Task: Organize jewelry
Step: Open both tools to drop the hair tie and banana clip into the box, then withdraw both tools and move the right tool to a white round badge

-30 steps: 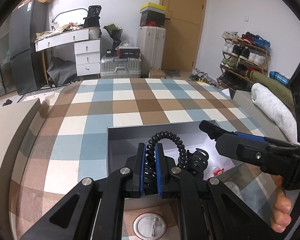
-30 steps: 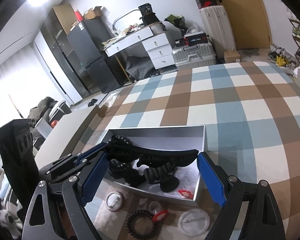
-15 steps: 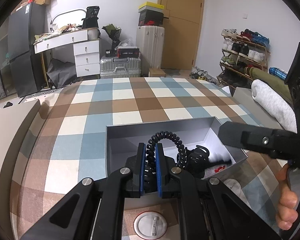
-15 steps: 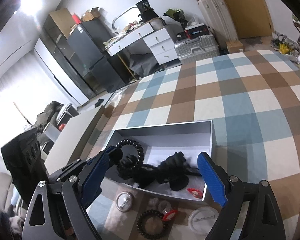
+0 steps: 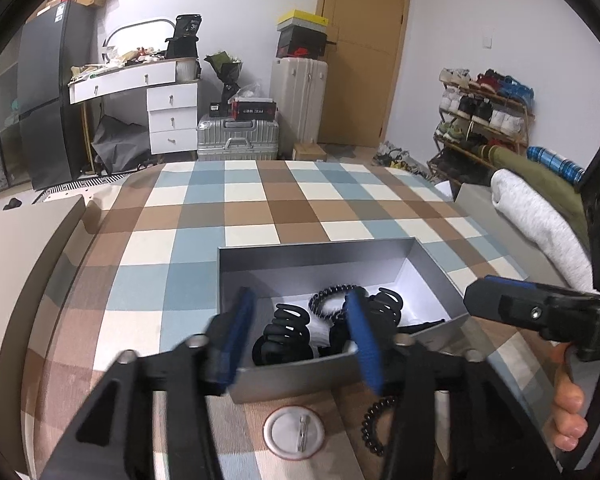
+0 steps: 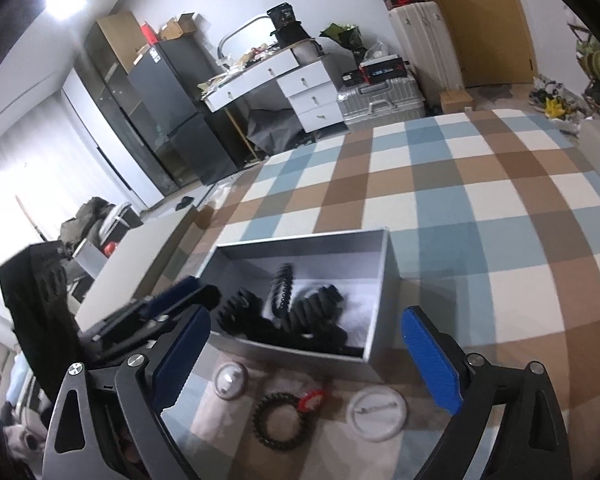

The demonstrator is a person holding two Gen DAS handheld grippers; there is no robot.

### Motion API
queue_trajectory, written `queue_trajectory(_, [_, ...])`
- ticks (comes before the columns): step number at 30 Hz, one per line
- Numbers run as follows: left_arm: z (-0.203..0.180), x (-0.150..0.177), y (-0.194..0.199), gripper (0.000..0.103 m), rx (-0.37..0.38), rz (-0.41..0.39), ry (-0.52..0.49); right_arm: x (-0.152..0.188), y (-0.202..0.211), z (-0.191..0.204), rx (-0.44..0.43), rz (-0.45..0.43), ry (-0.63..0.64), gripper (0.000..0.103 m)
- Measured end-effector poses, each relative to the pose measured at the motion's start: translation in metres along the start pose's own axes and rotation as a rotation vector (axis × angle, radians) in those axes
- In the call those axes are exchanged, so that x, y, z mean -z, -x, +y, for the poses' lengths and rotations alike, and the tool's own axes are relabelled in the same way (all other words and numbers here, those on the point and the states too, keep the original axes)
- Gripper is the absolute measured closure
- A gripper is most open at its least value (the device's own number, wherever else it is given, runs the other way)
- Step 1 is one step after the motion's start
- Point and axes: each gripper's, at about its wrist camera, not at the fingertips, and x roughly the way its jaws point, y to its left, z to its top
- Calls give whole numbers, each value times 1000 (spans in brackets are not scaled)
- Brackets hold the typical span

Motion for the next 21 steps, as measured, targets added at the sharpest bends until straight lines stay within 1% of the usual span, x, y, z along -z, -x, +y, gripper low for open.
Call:
queue_trajectory(1, [0, 1, 2, 42, 3, 1, 6, 1, 1, -1, 11, 1, 3, 4])
queue_trajectory(2, [1, 2, 4, 38, 6, 6, 13, 3, 3, -2, 23, 1, 6, 4])
queue_trajectory(3, [1, 3, 5, 32, 4, 11, 18, 5, 4, -3, 33, 3, 10, 3])
queue_trajectory(4, [1, 5, 6, 29, 0, 18, 22, 7, 5, -4, 46, 6, 15, 3])
queue_trajectory(8, [-1, 11, 7, 29, -10, 55, 18, 15, 7, -6, 123, 22, 43, 2])
queue_trajectory(9, [-2, 13, 8, 25, -11, 60, 15, 16, 7, -6, 138, 28, 56, 2])
queue_trajectory(10, [-3, 16, 9, 20, -13, 65, 12, 19, 6, -5, 156, 37, 80, 2])
queue_trajectory(12, [-3, 20, 11, 19, -14, 63, 7, 22, 5, -3, 179, 47, 115, 2])
queue_trajectory(15, [-4, 23, 11, 18, -32, 87, -14, 26, 3, -4, 206, 66, 134, 2])
queue_trajectory(17, [-4, 29, 9, 10, -30, 105, -18, 28, 1, -7, 214, 77, 128, 2])
queue_trajectory(18, [-4, 32, 9, 3, -28, 114, -25, 28, 1, -7, 217, 85, 128, 2])
queue_trajectory(21, [-5, 39, 9, 2, -51, 120, -64, 28, 1, -10, 227, 90, 124, 2])
